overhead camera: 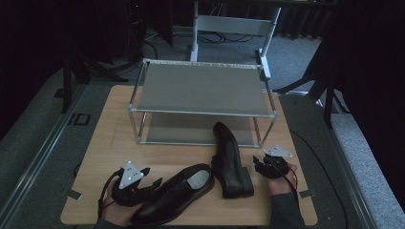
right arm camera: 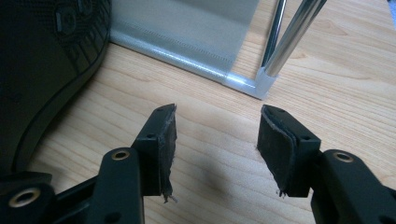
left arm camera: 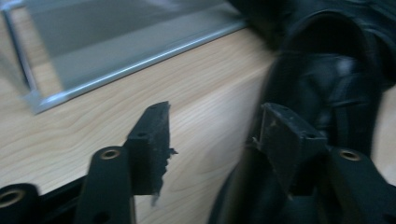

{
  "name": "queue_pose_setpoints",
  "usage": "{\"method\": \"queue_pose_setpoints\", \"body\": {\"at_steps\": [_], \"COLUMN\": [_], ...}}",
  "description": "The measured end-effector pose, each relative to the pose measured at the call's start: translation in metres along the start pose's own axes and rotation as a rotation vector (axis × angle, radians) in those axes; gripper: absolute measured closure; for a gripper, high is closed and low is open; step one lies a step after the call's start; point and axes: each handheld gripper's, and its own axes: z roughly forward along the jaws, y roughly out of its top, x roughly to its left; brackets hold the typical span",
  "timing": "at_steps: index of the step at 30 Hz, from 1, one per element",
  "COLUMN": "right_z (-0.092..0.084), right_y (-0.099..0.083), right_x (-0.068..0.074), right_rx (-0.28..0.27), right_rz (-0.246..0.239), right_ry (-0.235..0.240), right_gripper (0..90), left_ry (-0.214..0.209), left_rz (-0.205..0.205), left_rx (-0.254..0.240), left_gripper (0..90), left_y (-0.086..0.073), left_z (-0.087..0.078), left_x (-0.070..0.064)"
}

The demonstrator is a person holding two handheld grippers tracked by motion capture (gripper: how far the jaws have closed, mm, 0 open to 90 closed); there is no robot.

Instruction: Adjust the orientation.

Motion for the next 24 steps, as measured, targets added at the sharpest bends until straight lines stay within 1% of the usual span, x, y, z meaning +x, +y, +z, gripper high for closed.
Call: {"method": "queue_pose_setpoints", "body": {"at_steps": [1, 2, 4, 5, 6, 8, 9, 11, 13, 14, 16, 17, 18, 21, 24], "right_z": [0.000, 0.000, 0.000, 0.000, 0.000, 0.000, 0.000, 0.000, 0.000, 0.000, 0.000, 0.000, 0.000, 0.001, 0.001], "right_y": [0.000, 0.000, 0.000, 0.000, 0.000, 0.000, 0.000, 0.000, 0.000, 0.000, 0.000, 0.000, 0.000, 0.000, 0.000], "right_x": [0.000, 0.000, 0.000, 0.000, 0.000, 0.000, 0.000, 0.000, 0.001, 0.001, 0.001, 0.001, 0.001, 0.001, 0.002], "right_rx": [0.001, 0.000, 0.000, 0.000, 0.000, 0.001, 0.000, 0.000, 0.000, 0.002, 0.003, 0.003, 0.003, 0.005, 0.005], "right_rz": [-0.002, -0.002, -0.004, -0.004, -0.004, -0.006, -0.006, -0.007, -0.009, -0.009, -0.016, -0.016, -0.016, -0.017, -0.019], "right_ry": [-0.001, -0.003, -0.005, -0.005, -0.005, -0.007, -0.007, -0.010, -0.010, -0.009, -0.010, -0.010, -0.010, -0.009, -0.010], "right_gripper": [46.0, 46.0, 45.8, 45.8, 45.8, 45.6, 45.5, 45.5, 45.5, 45.4, 45.3, 45.3, 45.3, 45.2, 45.2], "left_ry": [-0.016, -0.024, -0.039, -0.039, -0.049, -0.073, -0.077, -0.068, -0.061, -0.069, -0.067, -0.079, -0.080, -0.063, -0.057], "left_rz": [0.003, 0.011, 0.025, 0.025, 0.028, 0.035, 0.037, 0.042, 0.046, 0.049, 0.061, 0.062, 0.060, 0.082, 0.095], "left_rx": [-0.005, -0.004, 0.003, 0.003, 0.006, 0.013, 0.019, 0.041, 0.071, 0.090, 0.120, 0.127, 0.125, 0.119, 0.123], "left_gripper": [39.3, 38.7, 34.8, 33.0, 33.0, 28.9, 27.6, 20.8, 16.2, 14.3, 11.3, 10.4, 10.3, 11.8, 12.2], "left_y": [0.001, 0.002, 0.005, 0.005, 0.006, 0.006, 0.006, 0.004, 0.002, 0.001, -0.001, -0.001, -0.002, -0.002, -0.002], "left_z": [0.000, 0.000, 0.000, 0.000, 0.000, 0.000, 0.001, 0.004, 0.009, 0.012, 0.017, 0.019, 0.020, 0.021, 0.023], "left_x": [-0.003, -0.006, -0.012, -0.012, -0.015, -0.018, -0.020, -0.023, -0.025, -0.025, -0.026, -0.026, -0.026, -0.025, -0.025]}}
